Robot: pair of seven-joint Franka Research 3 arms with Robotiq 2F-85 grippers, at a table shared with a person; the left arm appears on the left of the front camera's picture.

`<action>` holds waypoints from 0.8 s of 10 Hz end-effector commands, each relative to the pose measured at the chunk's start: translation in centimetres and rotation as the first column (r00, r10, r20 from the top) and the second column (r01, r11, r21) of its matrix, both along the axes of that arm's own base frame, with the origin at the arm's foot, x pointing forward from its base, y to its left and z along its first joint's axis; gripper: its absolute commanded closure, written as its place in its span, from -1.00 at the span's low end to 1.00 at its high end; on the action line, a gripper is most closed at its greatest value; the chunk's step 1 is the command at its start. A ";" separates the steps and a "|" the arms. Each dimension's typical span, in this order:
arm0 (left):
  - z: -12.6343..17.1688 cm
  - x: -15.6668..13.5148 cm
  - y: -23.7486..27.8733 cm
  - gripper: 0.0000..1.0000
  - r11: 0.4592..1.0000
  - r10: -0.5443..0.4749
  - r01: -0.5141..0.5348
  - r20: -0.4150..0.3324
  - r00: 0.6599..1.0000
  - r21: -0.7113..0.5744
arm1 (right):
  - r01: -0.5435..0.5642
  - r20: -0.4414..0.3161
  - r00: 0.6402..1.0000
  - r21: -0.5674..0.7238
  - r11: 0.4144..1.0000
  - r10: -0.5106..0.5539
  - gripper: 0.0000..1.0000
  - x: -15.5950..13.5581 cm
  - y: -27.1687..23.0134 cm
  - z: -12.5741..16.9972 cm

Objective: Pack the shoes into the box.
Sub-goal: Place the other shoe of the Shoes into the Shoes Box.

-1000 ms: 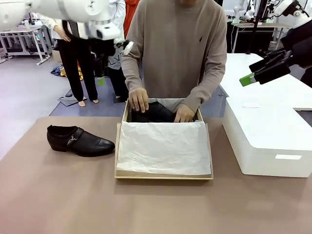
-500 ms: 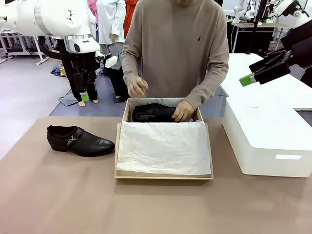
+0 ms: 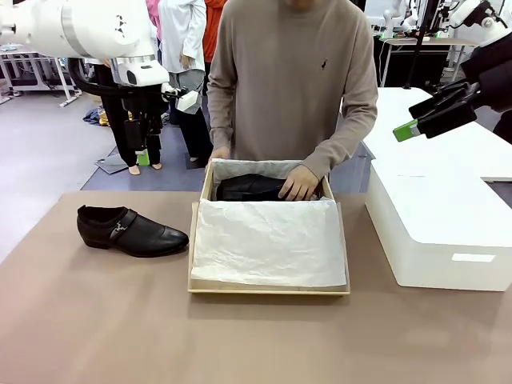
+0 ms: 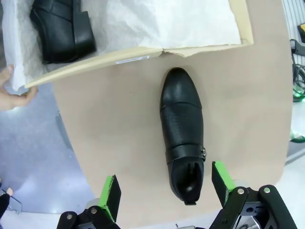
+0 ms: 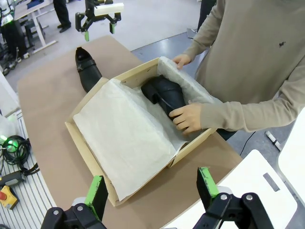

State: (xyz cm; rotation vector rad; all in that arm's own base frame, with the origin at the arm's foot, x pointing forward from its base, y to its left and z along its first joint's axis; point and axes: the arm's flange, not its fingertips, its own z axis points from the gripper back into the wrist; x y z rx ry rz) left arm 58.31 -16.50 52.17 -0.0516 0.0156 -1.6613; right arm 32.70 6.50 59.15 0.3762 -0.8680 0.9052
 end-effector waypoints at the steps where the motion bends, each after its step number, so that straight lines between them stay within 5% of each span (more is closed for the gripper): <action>1: 0.0 0.1 0.2 -1.00 1.000 0.014 -0.014 0.009 1.000 0.012 | -0.009 0.001 1.000 0.016 1.000 0.009 -1.00 0.1 0.0 -0.1; 4: 0.0 0.0 0.0 -1.00 1.000 0.001 -0.001 0.000 1.000 0.000 | -0.009 0.001 1.000 0.016 1.000 0.009 -1.00 0.1 0.0 -0.1; 8: 0.2 -1.5 5.2 -1.00 0.998 0.059 -0.060 0.090 0.994 0.009 | -0.009 0.001 1.000 0.016 1.000 0.009 -1.00 0.1 0.0 -0.1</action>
